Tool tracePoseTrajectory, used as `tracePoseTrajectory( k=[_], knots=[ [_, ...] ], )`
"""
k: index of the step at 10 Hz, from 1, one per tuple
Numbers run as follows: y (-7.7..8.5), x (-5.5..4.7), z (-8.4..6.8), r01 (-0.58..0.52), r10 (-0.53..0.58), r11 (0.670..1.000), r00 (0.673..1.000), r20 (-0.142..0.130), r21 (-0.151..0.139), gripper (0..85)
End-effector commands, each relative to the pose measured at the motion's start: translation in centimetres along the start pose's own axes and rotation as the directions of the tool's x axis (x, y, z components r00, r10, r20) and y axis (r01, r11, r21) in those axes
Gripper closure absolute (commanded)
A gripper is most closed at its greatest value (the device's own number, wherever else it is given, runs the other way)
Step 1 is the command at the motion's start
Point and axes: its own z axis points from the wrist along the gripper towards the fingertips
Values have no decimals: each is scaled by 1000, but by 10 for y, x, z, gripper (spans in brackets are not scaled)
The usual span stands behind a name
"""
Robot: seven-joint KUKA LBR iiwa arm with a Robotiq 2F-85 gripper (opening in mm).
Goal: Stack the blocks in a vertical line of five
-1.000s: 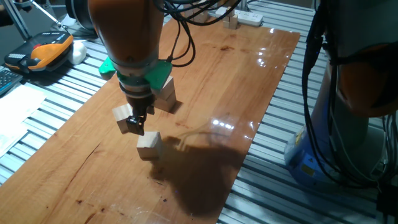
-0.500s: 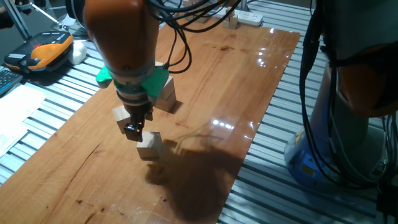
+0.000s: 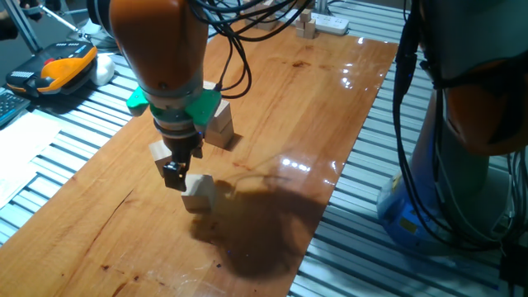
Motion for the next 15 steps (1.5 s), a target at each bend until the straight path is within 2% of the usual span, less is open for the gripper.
tracePoseTrajectory(
  k=[1,9,12,15],
  knots=[
    [0,-1,2,0,0,1000,1000,2,-1,0],
    [3,-6,21,12,-12,1000,1000,-11,-22,0],
    [4,-8,31,7,-8,1000,1000,-9,-17,0],
    [4,-8,33,6,-6,1000,1000,-11,-14,0]
  ],
)
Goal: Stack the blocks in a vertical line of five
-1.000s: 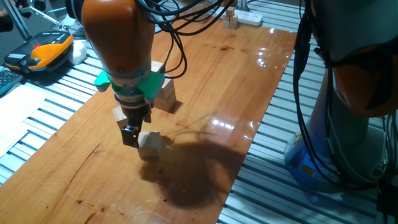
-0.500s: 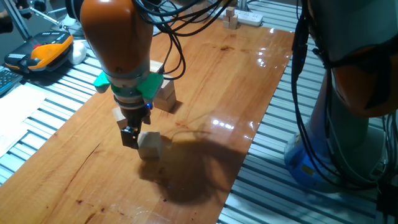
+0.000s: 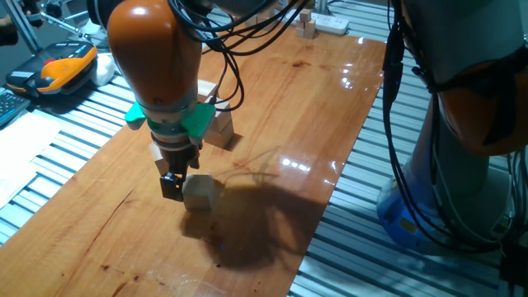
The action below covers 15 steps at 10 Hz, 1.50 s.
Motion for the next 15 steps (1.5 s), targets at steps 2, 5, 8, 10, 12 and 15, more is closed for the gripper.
tracePoseTrajectory(
  k=[2,5,8,10,12,15],
  knots=[
    [1,1,1,3,-3,1000,1000,-2,8,0],
    [3,4,2,6,-6,1000,1000,-4,15,0],
    [1,6,5,20,-20,1000,1000,-11,19,0],
    [-2,10,9,20,-20,1000,1000,-3,21,0],
    [-2,14,12,17,-17,1000,1000,6,24,0],
    [0,16,13,15,-15,1000,1000,10,27,0]
  ],
)
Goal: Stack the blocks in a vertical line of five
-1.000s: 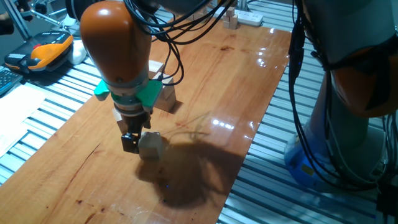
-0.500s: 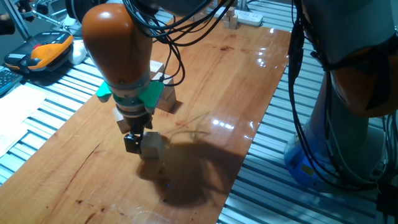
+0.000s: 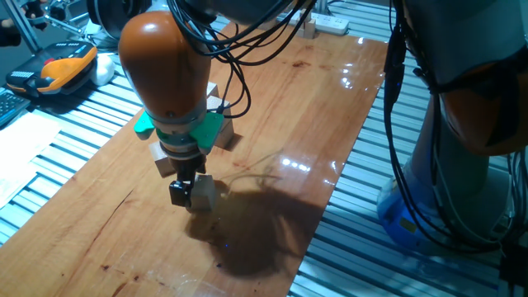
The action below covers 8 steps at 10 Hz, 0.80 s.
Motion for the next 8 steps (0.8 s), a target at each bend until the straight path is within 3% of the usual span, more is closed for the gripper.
tracePoseTrajectory(
  k=[1,8],
  knots=[
    [0,0,0,1,-1,1000,1000,0,0,170],
    [-3,0,1,12,-12,1000,1000,3,13,170]
  ],
)
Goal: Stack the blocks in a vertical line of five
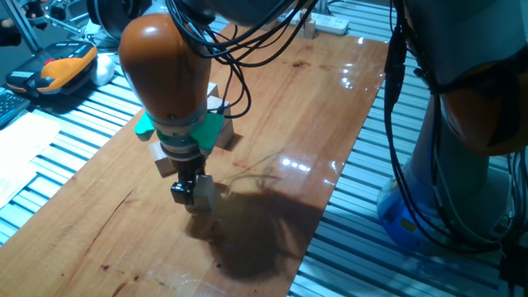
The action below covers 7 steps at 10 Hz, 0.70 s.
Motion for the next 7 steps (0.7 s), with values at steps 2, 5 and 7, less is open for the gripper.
tracePoseTrajectory(
  k=[2,5,7],
  knots=[
    [-1,0,0,23,-23,1000,1000,3,-7,170],
    [-1,1,-1,52,-52,998,999,1,-20,170],
    [-1,1,-1,67,-67,998,998,2,-18,170]
  ],
)
